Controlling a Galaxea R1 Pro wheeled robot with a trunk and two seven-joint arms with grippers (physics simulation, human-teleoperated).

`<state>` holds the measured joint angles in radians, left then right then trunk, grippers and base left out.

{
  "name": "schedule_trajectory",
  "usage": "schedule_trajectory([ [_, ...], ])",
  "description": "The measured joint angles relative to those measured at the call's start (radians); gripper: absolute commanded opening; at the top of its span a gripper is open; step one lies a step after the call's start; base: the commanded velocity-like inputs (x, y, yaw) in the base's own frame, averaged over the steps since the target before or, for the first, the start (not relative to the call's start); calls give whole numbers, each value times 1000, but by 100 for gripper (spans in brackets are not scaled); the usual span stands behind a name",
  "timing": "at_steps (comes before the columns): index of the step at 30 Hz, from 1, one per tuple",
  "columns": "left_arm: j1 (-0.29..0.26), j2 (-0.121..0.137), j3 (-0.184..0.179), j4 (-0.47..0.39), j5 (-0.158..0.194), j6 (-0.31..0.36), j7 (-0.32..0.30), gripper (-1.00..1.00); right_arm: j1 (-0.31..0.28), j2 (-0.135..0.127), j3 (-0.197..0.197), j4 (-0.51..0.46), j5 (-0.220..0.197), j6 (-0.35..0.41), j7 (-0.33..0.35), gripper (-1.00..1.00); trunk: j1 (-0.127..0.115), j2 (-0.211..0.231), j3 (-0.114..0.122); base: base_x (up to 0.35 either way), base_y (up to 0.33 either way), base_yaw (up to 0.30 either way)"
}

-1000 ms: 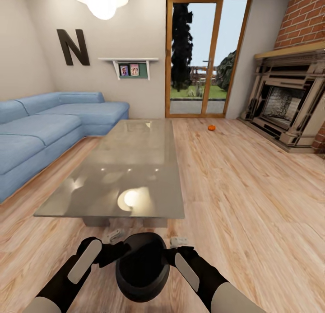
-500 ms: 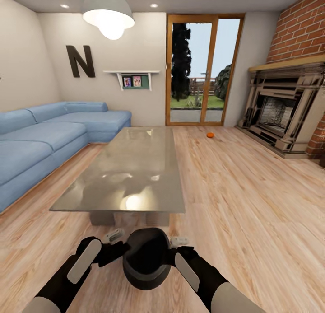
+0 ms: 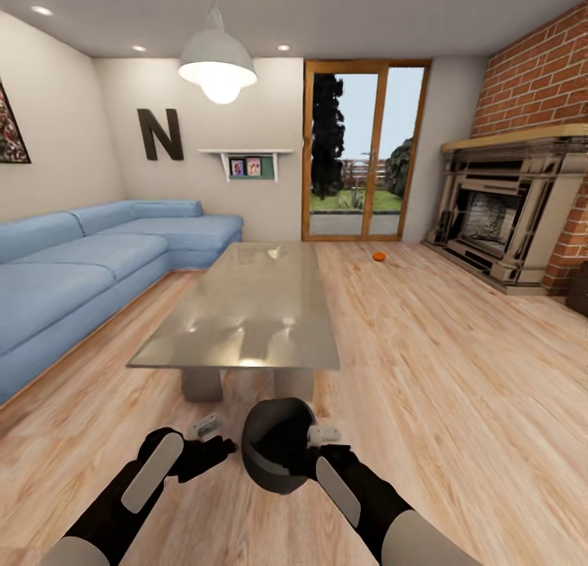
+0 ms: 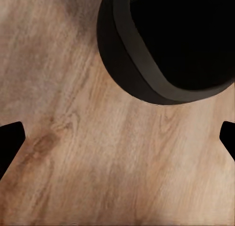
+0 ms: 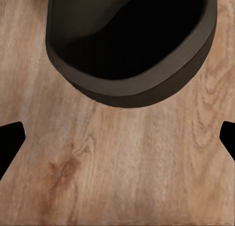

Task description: Place each of the two pumpkins and all three candles from the living room inside a cabinet in the living room (use any cabinet), then make sure every cabinet is closed, and position the cauldron so it is next to a table in the living room.

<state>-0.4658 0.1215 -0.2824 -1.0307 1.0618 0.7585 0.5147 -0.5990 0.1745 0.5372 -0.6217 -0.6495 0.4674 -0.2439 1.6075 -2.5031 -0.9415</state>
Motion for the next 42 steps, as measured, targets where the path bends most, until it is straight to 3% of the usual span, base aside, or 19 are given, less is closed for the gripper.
schedule_trajectory([
  [11, 0, -7, -1, -3, 0, -1, 6, 100, 0, 0, 0, -2, 0, 0, 0, 100, -5, 3, 44, -214, 70, -40],
  [29, 0, -7, -11, -20, 0, -3, 6, 100, 0, 0, -2, -1, 0, 1, 40, 100, -5, 3, 62, -8, -4, -238],
  [42, 0, -8, -12, -18, -2, -4, 8, 100, 0, 0, -6, 0, -2, 15, 44, 100, -5, 3, 72, -155, -123, -267],
])
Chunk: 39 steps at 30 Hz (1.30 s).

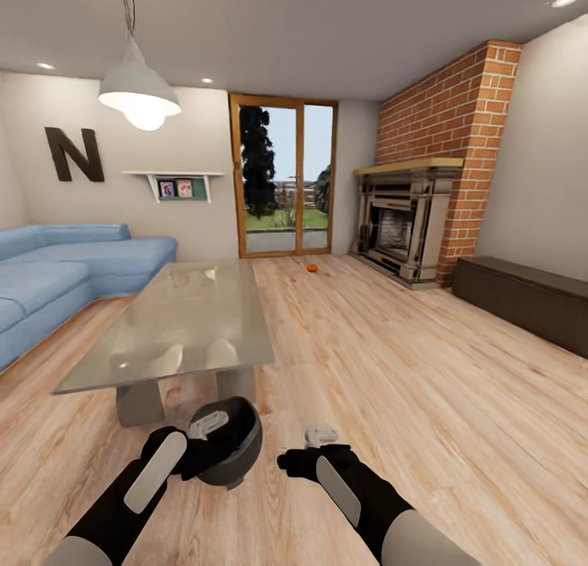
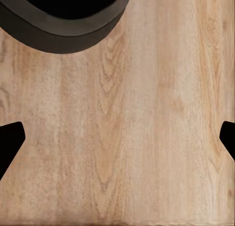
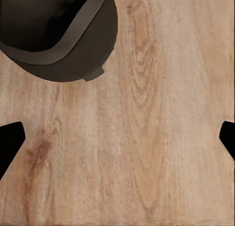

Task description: Place each of the two pumpkins and all three candles from the living room inside a cabinet in the living room (use any cabinet), then make sure every cabinet is closed, and position the cauldron so it is next to a table in the living room.

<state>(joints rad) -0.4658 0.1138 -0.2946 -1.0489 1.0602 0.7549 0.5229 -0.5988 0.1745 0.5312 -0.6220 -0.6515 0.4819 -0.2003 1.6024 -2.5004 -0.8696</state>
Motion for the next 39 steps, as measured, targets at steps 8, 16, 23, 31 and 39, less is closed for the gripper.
schedule_trajectory([
  [8, 0, 2, 0, 0, 0, 0, 0, 100, -1, -15, -109, -1, -44, 74, -7, 100, 0, 0, -2, -194, -159, -230],
  [16, 0, 0, 0, 0, 0, 0, 2, 100, -2, -61, -239, -2, -46, 156, -12, 100, 0, 0, -13, -205, -169, -11],
  [23, 0, 2, 0, 0, 0, 0, 3, 100, -6, -103, -283, -2, -48, 161, -7, 100, 0, 0, -25, -194, -169, 20],
  [31, 0, 5, -2, 0, -1, 0, 5, 100, -7, -120, -285, -3, -47, 153, -5, 100, -1, 0, -38, 72, -136, 1],
  [39, 0, 5, -2, 1, -1, 0, 5, 100, -7, -123, -284, -5, -48, 147, 0, 100, -1, 0, -45, 227, -209, 0],
])
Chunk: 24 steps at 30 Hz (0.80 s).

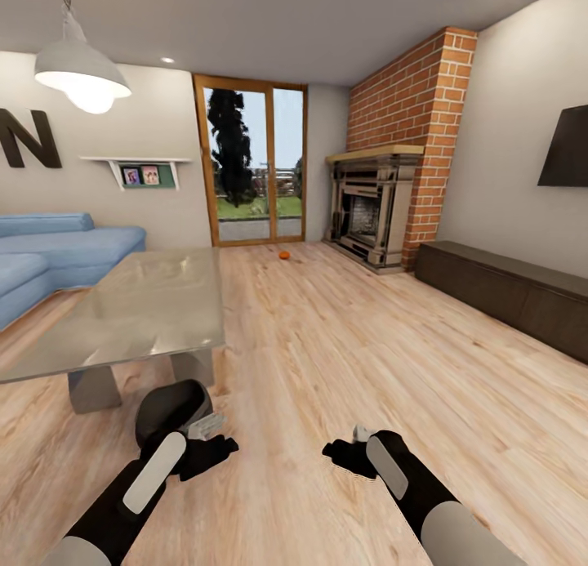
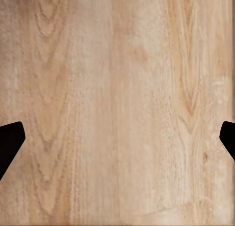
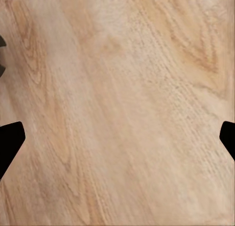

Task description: Place each of the two pumpkins and all three candles from the living room inside a cabinet in the living room (use any cabinet), then make sure every cabinet is closed, and position the cauldron so it is next to a table in the living room.

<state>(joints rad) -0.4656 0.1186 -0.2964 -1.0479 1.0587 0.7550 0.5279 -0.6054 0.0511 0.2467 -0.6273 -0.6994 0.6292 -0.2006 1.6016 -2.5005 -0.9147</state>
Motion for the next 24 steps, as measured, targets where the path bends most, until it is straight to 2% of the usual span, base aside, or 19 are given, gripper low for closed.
schedule_trajectory([
  [3, 0, -1, 0, 1, 0, 0, 0, 100, 0, 1, 0, 0, -1, 0, 22, 100, 0, 0, 0, 231, -219, -68],
  [9, 0, 1, 0, 3, 0, 0, 0, 100, 0, 0, -1, 0, 1, 1, 105, 100, 0, 0, -4, 234, -220, -223],
  [18, 0, 3, 0, 7, 0, 0, 0, 100, 0, -1, 0, 1, 0, 0, 113, 100, 0, 0, -12, 289, -122, -232],
  [24, 0, 4, 0, 8, 0, 0, 0, 100, 0, -1, 0, 0, 1, -1, 114, 100, 0, 0, -15, 328, -4, -47],
])
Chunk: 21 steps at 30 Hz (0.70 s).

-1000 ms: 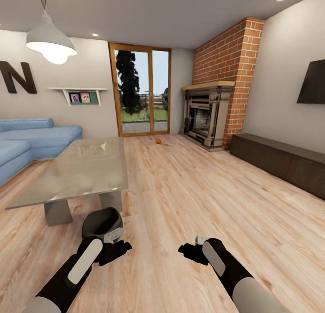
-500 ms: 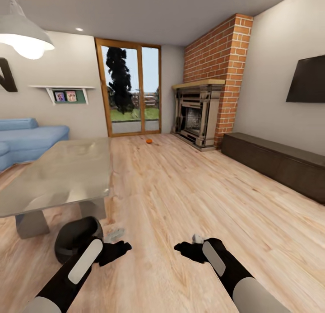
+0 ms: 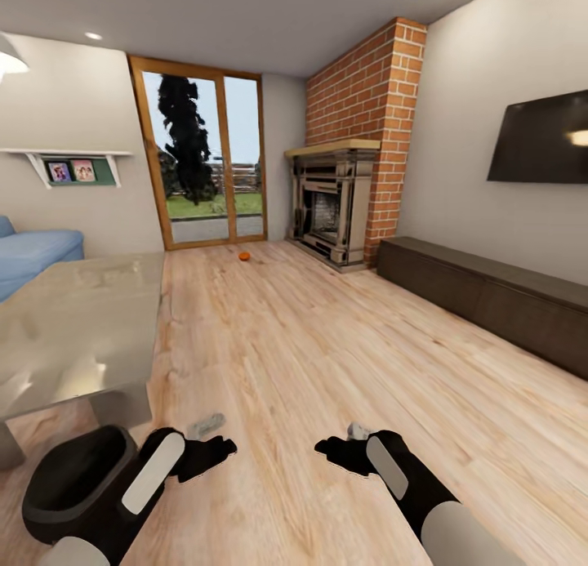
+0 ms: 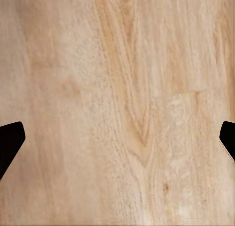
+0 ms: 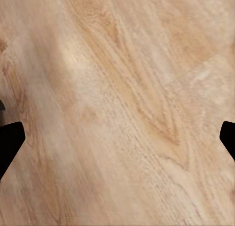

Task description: Place each of the two pumpkins and all three candles from the living room inside a cabinet in the living room (use any cabinet), then make sure every cabinet is closed, and position the cauldron so it is next to a table in the living room.

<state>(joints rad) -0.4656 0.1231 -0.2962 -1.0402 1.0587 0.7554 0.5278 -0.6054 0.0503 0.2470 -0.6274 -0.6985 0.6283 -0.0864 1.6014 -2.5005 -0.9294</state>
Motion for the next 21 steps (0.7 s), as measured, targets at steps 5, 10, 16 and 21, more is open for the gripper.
schedule_trajectory([
  [5, 0, 0, 0, 1, 0, 0, -1, 100, 0, 0, 0, 0, 0, 0, 0, 100, 0, 0, 0, 330, 0, -3],
  [10, 0, 0, 0, 2, 0, 0, -1, 100, 0, -1, 0, 0, 0, 0, 4, 100, 0, 0, 0, 332, 0, -20],
  [16, 0, 0, -1, 3, 0, 0, -1, 100, 0, 0, 0, -1, -1, 0, 4, 100, 0, 0, 0, 334, 0, -215],
  [21, 0, -1, -2, 3, 0, 0, -1, 100, 0, 0, 0, -1, -2, 0, 4, 100, 0, 0, 0, 334, 0, -276],
])
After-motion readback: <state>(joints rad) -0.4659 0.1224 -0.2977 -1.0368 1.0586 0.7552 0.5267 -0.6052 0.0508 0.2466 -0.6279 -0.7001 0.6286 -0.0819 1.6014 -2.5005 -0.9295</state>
